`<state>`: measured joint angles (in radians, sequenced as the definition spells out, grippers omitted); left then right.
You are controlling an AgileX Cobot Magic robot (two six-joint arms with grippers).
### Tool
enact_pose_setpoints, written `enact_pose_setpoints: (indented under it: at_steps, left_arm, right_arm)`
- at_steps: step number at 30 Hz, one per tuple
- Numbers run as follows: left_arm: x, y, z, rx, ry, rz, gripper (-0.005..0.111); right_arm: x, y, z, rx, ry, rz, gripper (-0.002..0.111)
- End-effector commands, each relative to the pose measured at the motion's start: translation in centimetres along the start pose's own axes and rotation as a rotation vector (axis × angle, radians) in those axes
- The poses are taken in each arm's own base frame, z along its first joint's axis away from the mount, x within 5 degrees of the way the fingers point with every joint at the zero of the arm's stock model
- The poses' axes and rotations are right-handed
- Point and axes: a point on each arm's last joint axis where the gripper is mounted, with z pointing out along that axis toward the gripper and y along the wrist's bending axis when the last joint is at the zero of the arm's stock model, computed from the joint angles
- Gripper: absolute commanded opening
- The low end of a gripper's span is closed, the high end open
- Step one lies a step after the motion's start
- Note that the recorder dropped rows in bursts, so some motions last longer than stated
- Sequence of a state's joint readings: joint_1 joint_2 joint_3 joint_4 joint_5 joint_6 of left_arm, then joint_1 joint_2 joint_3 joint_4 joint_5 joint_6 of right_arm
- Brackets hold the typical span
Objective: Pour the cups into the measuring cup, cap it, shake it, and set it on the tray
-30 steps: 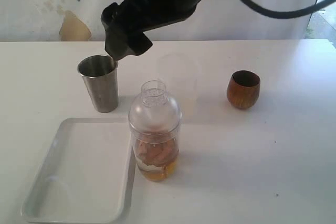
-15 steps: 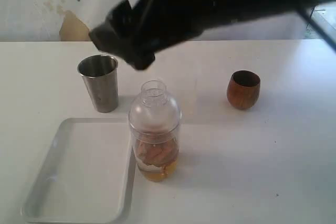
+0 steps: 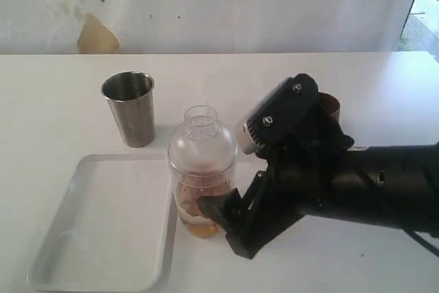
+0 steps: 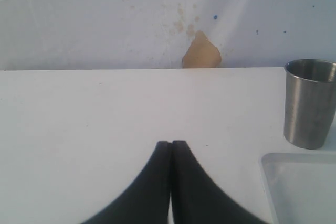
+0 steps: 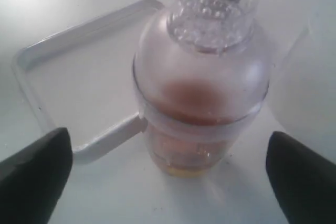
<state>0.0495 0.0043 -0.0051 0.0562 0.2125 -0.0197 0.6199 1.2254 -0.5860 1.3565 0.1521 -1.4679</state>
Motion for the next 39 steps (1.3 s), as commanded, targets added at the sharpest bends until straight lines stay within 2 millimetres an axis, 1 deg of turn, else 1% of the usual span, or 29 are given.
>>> enact_pose_setpoints:
  at_steps: [1,2,4,5,6,8,13,17,18,22,25,27,30,33,39]
  left_arm:
    - [0.1,0.0,0.0,0.000,-0.010,0.003,0.000]
    - [0.1,0.0,0.0,0.000,-0.010,0.003,0.000]
    - [0.1,0.0,0.0,0.000,-0.010,0.003,0.000]
    - [0.1,0.0,0.0,0.000,-0.010,0.003,0.000]
    - [0.1,0.0,0.0,0.000,-0.010,0.003,0.000]
    - [0.1,0.0,0.0,0.000,-0.010,0.003,0.000]
    - [0.1,0.0,0.0,0.000,-0.010,0.003,0.000]
    - [0.1,0.0,0.0,0.000,-0.010,0.003,0.000]
    - [0.1,0.0,0.0,0.000,-0.010,0.003,0.000]
    - [0.1,0.0,0.0,0.000,-0.010,0.003,0.000]
    - [0.1,0.0,0.0,0.000,-0.010,0.003,0.000]
    - [0.1,0.0,0.0,0.000,-0.010,0.003,0.000]
    - [0.1,0.0,0.0,0.000,-0.010,0.003,0.000]
    - [0.1,0.0,0.0,0.000,-0.010,0.003,0.000]
    - [0.1,0.0,0.0,0.000,-0.010,0.003,0.000]
  right_arm:
    - [1.7,0.7,0.1,-0.060,0.000,-0.028,0.092]
    - [2.2,1.3,0.3,-0.122,-0.006,-0.106,0.092]
    - [2.8,2.2,1.2,-0.240,0.000,-0.149,0.092]
    - [3.2,2.2,1.7,-0.256,0.023,-0.157,0.092]
    - [3.7,2.1,2.3,-0.246,0.056,-0.160,0.092]
    - [4.2,1.7,2.8,-0.211,0.093,-0.158,0.092]
    - [4.1,0.6,2.5,-0.085,0.121,-0.153,0.092]
    - [4.5,-0.8,2.3,0.075,0.173,-0.054,0.092]
    - [4.6,-0.9,2.4,0.081,0.181,-0.049,0.092]
    - [4.9,-0.4,3.5,0.002,0.197,-0.051,0.092]
    - [5.2,-1.2,4.5,0.025,0.233,-0.028,0.092]
    - [5.4,-1.8,4.8,0.038,0.242,0.001,0.092]
    - [5.3,-2.7,4.5,0.044,0.223,0.035,0.092]
    - [5.2,-3.6,3.4,0.055,0.186,0.084,0.092]
    - [6.7,-5.0,2.2,0.053,0.174,0.178,0.092]
